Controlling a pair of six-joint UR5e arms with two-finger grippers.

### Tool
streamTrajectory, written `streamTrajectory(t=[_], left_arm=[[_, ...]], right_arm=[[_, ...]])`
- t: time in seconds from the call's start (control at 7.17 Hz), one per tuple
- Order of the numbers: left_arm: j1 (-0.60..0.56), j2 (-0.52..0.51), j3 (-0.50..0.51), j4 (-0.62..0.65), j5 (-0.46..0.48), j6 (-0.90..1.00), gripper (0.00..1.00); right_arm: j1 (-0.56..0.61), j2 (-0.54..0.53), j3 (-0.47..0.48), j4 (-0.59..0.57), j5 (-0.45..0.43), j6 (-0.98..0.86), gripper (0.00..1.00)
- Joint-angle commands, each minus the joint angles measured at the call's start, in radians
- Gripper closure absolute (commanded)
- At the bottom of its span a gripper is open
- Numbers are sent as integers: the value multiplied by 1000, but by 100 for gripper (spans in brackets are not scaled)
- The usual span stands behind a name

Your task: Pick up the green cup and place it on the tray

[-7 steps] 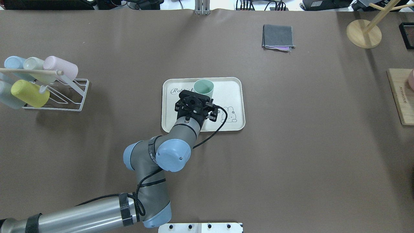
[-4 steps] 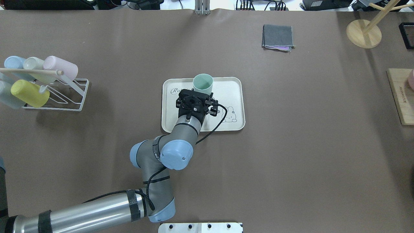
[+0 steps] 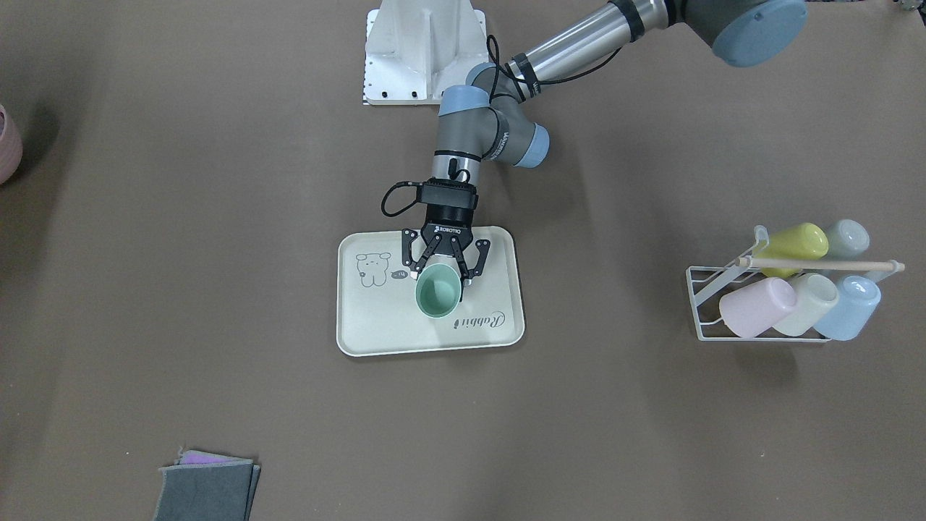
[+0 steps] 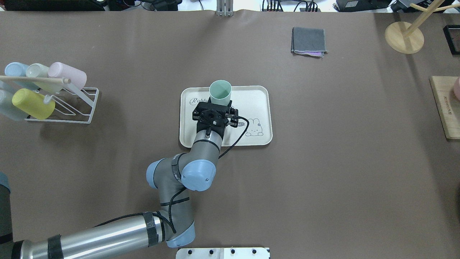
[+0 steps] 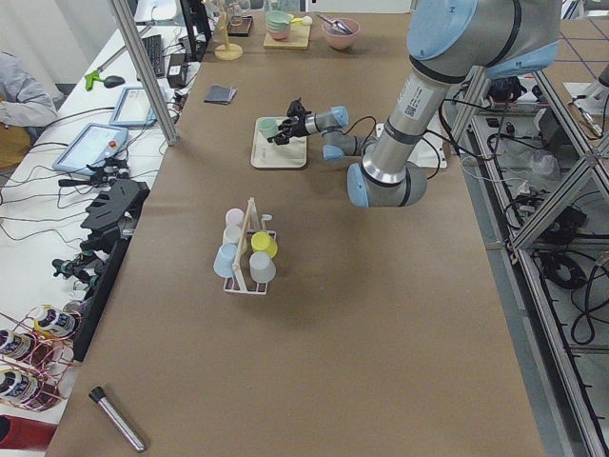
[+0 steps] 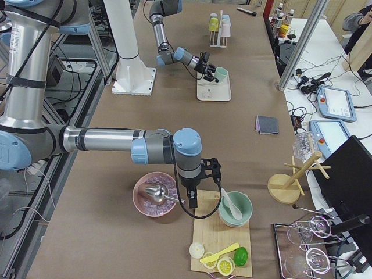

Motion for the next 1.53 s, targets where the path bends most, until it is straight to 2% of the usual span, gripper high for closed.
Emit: streamTrajectory(t=[0.0, 0.14, 0.56, 0.7, 1.26, 1.4], left_arm=[[15, 0, 20, 0, 29, -39, 100], [30, 0, 30, 1, 57, -44, 100], [41, -22, 30, 4, 78, -44, 100], [43, -22, 33, 6, 82, -44, 100], [60, -23, 46, 6, 86, -70, 100], [63, -23, 44, 6, 85, -70, 89]], right_arm=[[35, 7, -71, 3, 135, 110, 0], [28, 52, -81, 7, 154, 243, 0], [-110, 145, -49, 5, 127, 431, 0], [-132, 139, -37, 7, 96, 444, 0], [-129, 68, 20, 7, 93, 421, 0], [-127, 58, 26, 7, 93, 409, 0]])
